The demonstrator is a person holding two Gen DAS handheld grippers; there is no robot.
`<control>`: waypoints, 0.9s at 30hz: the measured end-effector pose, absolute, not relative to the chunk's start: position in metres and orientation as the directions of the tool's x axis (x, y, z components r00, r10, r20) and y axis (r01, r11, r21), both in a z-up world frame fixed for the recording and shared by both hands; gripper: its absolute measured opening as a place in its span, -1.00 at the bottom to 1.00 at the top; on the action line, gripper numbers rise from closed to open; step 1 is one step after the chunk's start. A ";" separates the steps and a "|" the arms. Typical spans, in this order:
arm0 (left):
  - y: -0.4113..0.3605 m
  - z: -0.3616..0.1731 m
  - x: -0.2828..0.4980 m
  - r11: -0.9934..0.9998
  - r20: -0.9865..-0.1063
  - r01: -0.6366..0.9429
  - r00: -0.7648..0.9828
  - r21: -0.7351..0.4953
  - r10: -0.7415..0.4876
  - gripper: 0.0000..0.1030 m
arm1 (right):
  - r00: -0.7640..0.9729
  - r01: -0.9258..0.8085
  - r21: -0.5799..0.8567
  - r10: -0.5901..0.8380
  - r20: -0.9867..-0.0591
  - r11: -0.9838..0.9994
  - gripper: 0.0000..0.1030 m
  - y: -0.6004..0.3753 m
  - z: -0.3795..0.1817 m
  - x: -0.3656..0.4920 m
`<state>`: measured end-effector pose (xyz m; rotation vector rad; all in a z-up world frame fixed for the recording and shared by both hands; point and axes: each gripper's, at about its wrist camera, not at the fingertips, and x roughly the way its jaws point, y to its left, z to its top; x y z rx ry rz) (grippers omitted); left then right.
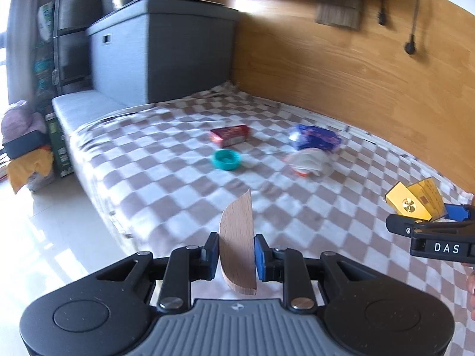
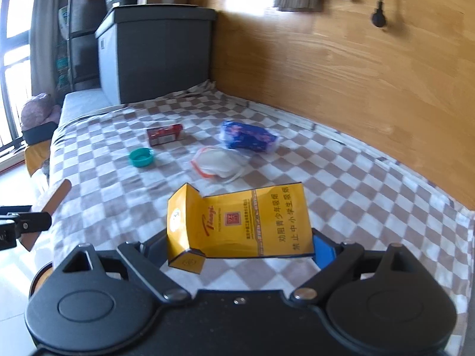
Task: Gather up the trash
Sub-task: 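Carry the held stick and cigarette pack over the yellow wastebasket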
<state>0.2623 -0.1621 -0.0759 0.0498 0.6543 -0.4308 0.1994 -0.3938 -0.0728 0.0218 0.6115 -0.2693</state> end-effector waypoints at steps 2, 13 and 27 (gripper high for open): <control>-0.146 -0.075 0.263 0.922 -0.598 0.377 0.720 -0.090 -0.352 -0.49 | 0.788 0.237 -0.057 -0.227 -0.573 0.970 0.82 -0.382 -0.074 0.205; -0.050 -0.083 0.271 0.972 -0.618 0.214 0.753 -0.095 -0.226 -0.49 | 0.805 0.083 -0.040 -0.090 -0.586 0.996 0.82 -0.296 -0.081 0.240; 0.052 -0.129 0.284 0.991 -0.689 0.015 0.717 -0.135 -0.105 -0.49 | 0.757 -0.110 -0.023 0.069 -0.650 0.994 0.82 -0.183 -0.116 0.282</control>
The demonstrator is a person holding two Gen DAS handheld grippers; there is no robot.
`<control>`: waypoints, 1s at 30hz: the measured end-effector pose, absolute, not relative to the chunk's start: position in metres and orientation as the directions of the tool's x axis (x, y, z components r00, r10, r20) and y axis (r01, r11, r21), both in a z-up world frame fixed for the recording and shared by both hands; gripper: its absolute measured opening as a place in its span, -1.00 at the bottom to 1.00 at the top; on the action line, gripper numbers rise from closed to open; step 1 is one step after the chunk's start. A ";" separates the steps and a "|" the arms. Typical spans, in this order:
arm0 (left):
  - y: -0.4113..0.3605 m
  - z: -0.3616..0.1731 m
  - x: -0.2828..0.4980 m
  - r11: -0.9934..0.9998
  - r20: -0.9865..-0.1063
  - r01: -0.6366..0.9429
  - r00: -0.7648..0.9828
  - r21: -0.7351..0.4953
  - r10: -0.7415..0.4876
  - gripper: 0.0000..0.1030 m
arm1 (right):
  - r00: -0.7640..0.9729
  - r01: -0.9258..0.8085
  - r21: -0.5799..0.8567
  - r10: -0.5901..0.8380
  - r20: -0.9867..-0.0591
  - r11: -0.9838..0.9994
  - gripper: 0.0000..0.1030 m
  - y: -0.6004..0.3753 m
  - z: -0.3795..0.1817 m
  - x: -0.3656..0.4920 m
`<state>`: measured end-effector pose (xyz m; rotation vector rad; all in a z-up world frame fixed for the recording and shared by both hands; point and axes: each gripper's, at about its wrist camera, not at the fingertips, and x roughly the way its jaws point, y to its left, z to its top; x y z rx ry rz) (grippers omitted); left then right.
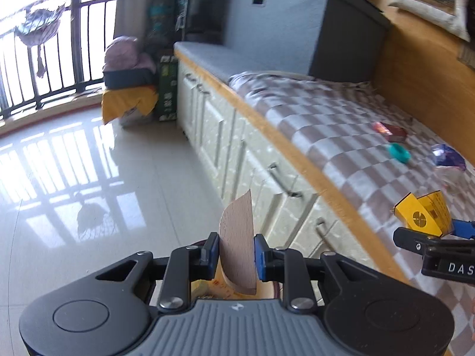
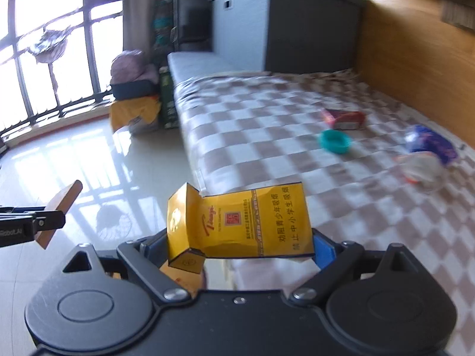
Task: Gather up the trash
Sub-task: 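Carry the held stick and cigarette pack over the yellow wastebasket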
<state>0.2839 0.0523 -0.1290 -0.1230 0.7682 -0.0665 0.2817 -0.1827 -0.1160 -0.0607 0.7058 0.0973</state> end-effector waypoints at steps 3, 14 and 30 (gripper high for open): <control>0.067 -0.146 0.288 0.990 -0.710 -0.018 0.698 -0.143 -0.090 -0.49 | 0.733 -0.148 -0.023 0.094 -0.673 0.989 0.82 -0.163 -0.130 0.289; 0.087 -0.208 0.332 0.971 -0.774 -0.126 0.628 -0.204 -0.081 -0.49 | 0.615 -0.306 -0.030 0.173 -0.769 0.952 0.82 -0.104 -0.206 0.320; 0.092 -0.342 0.390 0.937 -0.905 -0.214 0.385 -0.277 -0.180 -0.49 | 0.263 -0.443 0.109 0.246 -0.933 0.890 0.83 -0.068 -0.348 0.388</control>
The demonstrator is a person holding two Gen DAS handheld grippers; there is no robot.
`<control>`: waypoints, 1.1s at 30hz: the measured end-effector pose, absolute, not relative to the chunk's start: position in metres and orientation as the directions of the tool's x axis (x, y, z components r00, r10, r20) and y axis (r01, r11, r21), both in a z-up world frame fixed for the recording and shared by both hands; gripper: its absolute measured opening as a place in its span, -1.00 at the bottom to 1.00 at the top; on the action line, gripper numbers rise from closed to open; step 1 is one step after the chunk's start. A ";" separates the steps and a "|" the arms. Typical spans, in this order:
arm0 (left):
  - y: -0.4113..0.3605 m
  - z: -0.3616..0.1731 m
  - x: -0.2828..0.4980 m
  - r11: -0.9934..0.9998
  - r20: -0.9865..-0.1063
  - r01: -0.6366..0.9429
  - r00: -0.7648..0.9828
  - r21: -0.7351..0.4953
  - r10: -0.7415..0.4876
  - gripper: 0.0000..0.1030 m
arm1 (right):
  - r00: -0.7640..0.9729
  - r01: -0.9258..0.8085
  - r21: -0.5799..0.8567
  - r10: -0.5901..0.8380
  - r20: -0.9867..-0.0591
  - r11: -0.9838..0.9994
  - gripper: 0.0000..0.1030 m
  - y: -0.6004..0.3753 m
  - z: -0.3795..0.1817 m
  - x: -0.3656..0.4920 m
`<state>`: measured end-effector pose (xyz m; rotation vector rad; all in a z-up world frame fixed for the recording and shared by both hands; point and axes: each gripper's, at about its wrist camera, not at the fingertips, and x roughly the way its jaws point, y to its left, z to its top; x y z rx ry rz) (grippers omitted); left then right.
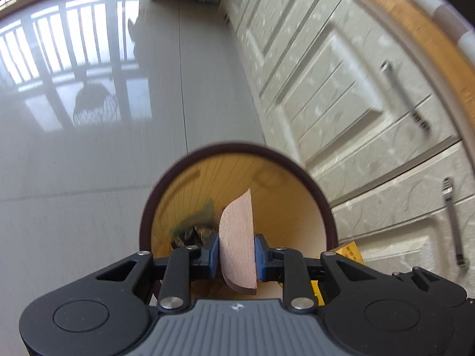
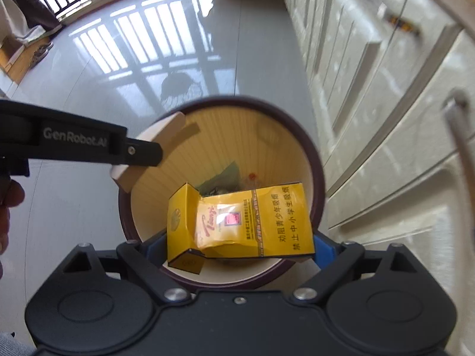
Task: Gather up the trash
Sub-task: 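Carry the held stick and cigarette pack over the yellow wastebasket, then open right tool to drop cigarette pack while left tool drops stick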
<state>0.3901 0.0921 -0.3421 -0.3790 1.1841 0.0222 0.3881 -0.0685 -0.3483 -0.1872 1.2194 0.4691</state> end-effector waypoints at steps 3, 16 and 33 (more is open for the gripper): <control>0.094 -0.362 0.395 0.928 -0.931 -0.248 0.310 -0.277 -0.195 -0.49 | 0.210 -0.461 0.126 0.246 -0.946 0.878 0.83 -0.064 -0.363 0.393; 0.096 -0.395 0.404 0.932 -0.976 -0.301 0.132 -0.204 -0.171 -0.49 | 0.095 -0.506 0.163 0.243 -0.965 0.847 0.84 -0.053 -0.394 0.413; 0.098 -0.401 0.407 0.931 -0.980 -0.310 0.108 -0.191 -0.166 -0.47 | 0.077 -0.489 0.155 0.220 -0.972 0.858 1.00 -0.056 -0.399 0.418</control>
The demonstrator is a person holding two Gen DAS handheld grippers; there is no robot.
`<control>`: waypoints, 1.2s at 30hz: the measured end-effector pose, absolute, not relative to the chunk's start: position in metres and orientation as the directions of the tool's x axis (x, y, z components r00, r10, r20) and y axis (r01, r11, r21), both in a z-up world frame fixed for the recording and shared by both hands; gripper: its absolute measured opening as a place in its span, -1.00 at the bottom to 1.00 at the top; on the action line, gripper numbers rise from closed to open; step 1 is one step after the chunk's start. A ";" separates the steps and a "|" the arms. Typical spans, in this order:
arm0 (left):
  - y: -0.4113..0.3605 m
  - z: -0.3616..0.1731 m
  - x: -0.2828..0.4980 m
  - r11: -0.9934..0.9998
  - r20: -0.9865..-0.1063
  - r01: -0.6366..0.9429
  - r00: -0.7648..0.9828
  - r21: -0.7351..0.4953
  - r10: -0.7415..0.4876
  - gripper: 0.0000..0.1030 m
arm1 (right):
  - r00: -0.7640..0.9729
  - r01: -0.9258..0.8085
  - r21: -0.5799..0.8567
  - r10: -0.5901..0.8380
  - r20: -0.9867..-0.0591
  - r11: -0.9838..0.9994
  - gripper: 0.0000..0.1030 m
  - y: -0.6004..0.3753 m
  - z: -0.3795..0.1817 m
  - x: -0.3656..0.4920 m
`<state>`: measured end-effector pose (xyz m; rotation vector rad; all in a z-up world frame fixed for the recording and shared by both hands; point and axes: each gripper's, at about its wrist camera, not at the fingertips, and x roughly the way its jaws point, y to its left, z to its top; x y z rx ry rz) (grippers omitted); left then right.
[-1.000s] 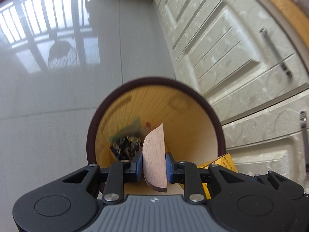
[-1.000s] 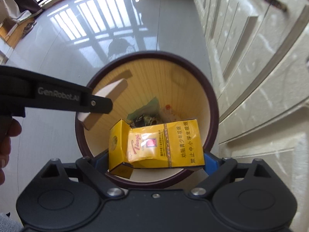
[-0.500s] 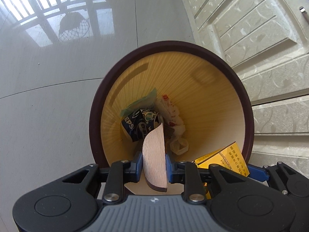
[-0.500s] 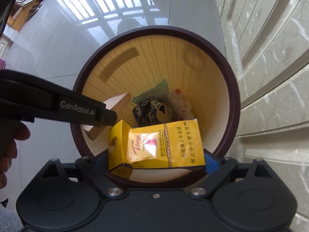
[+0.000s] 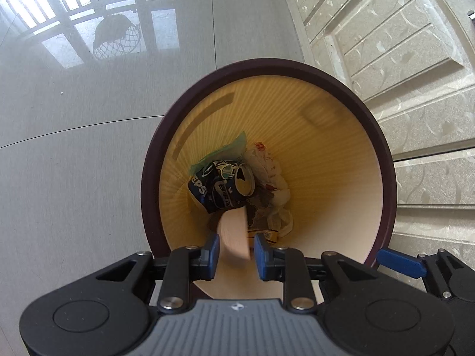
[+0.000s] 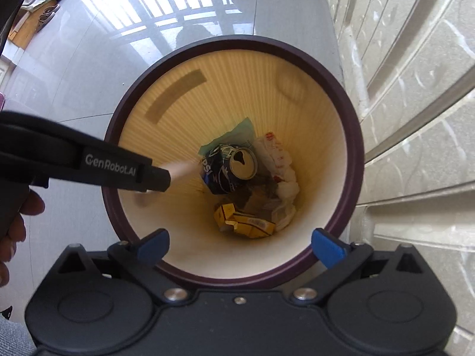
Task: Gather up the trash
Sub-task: 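Open right tool to drop cigarette pack while left tool drops stick, then lift both open tools away from the wastebasket back toward the bench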
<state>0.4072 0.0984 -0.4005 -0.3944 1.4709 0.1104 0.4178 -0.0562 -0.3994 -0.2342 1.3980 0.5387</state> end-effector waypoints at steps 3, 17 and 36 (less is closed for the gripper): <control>0.097 -0.399 0.405 0.939 -0.983 -0.297 0.105 -0.174 -0.149 -0.33 | 0.076 -0.486 0.130 0.190 -0.979 0.864 0.99 -0.059 -0.399 0.417; 0.102 -0.386 0.391 0.954 -0.990 -0.276 0.113 -0.118 -0.090 -0.19 | 0.131 -0.420 0.100 0.170 -0.977 0.902 1.00 -0.077 -0.387 0.416; 0.122 -0.342 0.355 0.944 -0.979 -0.301 0.186 -0.133 -0.079 0.55 | 0.271 -0.364 0.003 0.109 -0.956 0.931 1.00 -0.080 -0.336 0.391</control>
